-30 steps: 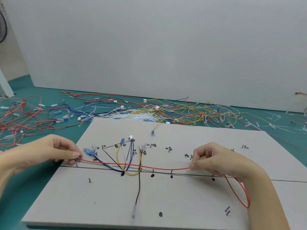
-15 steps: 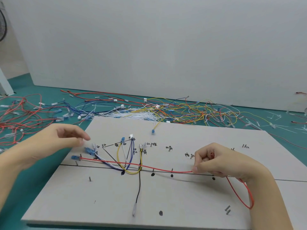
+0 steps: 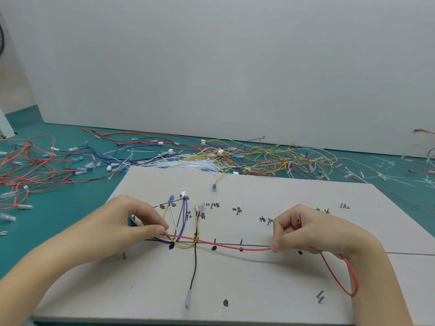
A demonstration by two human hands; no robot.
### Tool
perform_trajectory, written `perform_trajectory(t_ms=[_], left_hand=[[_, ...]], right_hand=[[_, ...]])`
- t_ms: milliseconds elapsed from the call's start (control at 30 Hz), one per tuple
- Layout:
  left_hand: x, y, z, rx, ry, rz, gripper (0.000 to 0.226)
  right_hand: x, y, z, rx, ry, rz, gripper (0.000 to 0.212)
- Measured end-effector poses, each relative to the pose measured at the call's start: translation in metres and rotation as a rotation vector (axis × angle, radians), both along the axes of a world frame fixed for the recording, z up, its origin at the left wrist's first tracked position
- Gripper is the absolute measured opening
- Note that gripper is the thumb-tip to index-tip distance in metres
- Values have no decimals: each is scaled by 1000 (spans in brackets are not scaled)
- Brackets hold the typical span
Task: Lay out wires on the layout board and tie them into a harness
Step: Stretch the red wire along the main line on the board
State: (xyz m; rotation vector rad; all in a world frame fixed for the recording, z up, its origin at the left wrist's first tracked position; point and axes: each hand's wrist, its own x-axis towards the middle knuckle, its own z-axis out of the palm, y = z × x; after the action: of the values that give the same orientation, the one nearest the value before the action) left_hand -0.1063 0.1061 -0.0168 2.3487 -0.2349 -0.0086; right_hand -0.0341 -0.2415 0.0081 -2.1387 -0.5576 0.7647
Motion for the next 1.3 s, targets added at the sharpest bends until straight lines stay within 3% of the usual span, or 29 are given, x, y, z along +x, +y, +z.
perform_trajectory(t_ms=[300,567,667,733,867,1067,1300], left_hand=[[-1,2,-1,68,-7,-34,20],[0,47,-1,54,-112,172,13],[-2,53,-1,95,-87,187,21],[-3,51,-2,123,-52,182,14],[-3,36,-6,109,-119,182,24],[-7,-5,-2,72,-204,63,22],[0,-40,0,104,-175,-83,15]], right_hand=[[0,0,0,-41,35,-1,19],[-2,-3,3,75,55,59,16],[-2,-5,4,142,61,83,17],[-2,-5,5,152,66,94,19],[-3,-3,4,100,63,94,16],[-3,-1,3,46,65,74,10],[-3,-1,2,5,26,14,13]])
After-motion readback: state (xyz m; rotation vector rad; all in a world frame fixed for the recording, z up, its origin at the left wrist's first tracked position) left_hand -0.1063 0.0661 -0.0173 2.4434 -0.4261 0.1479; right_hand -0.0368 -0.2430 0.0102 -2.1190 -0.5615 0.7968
